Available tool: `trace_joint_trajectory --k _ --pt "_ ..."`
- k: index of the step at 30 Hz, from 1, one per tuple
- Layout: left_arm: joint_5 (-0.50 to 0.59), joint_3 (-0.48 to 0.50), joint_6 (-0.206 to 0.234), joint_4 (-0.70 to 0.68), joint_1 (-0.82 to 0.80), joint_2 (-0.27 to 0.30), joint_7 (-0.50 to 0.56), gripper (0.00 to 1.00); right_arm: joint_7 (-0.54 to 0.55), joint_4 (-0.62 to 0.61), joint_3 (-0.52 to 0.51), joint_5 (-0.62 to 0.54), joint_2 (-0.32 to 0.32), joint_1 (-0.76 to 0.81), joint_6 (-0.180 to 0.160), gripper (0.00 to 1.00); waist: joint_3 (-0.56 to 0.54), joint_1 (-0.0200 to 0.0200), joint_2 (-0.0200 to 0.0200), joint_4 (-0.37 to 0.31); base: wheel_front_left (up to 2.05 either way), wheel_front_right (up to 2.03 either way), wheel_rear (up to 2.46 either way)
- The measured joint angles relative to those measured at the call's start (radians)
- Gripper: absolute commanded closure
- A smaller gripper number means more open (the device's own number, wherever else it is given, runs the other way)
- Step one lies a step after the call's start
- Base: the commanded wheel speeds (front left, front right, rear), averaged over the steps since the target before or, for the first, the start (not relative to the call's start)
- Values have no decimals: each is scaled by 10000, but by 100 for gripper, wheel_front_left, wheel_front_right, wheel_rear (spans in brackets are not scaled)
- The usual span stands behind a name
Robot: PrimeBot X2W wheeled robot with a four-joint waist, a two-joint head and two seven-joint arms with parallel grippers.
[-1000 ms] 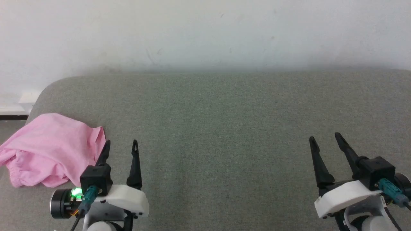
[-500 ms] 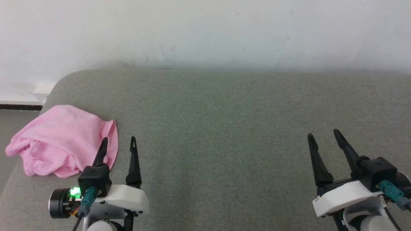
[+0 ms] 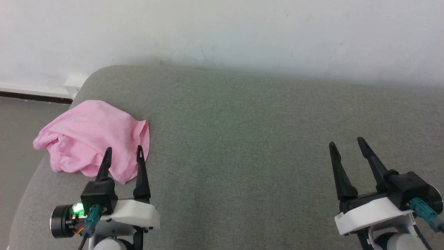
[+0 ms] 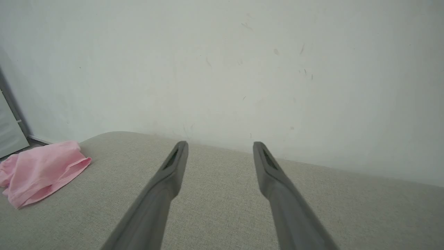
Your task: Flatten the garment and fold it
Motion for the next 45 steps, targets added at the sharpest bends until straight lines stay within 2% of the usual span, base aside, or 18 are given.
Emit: trace_joint_trajectory --k 25,30,35,39,42,45 --pt "-372 15 616 -79 -1 -2 -535 0 -529 -301 284 320 4 6 0 0 218 0 -1 1496 0 0 0" --pt "-483 278 685 -98 -37 -2 -629 0 -633 -382 391 360 6 1 0 0 299 0 0 1635 0 0 0" --pt "-554 886 343 385 -798 77 -725 0 -719 -454 483 347 6 -45 0 0 513 1 0 1687 0 0 0" --pt "-984 1576 -42 1361 -1872 445 -815 0 -800 -518 545 309 10 -168 0 0 780 1 0 1694 0 0 0" --pt "-1091 1904 -278 2328 -2850 1051 -886 0 -880 -575 621 180 12 -323 0 0 1036 0 -1 1665 0 0 0" --pt "-1315 1998 -759 3417 -4137 1812 -640 0 -922 -665 629 71 -25 -587 0 0 1352 1 0 1624 0 0 0"
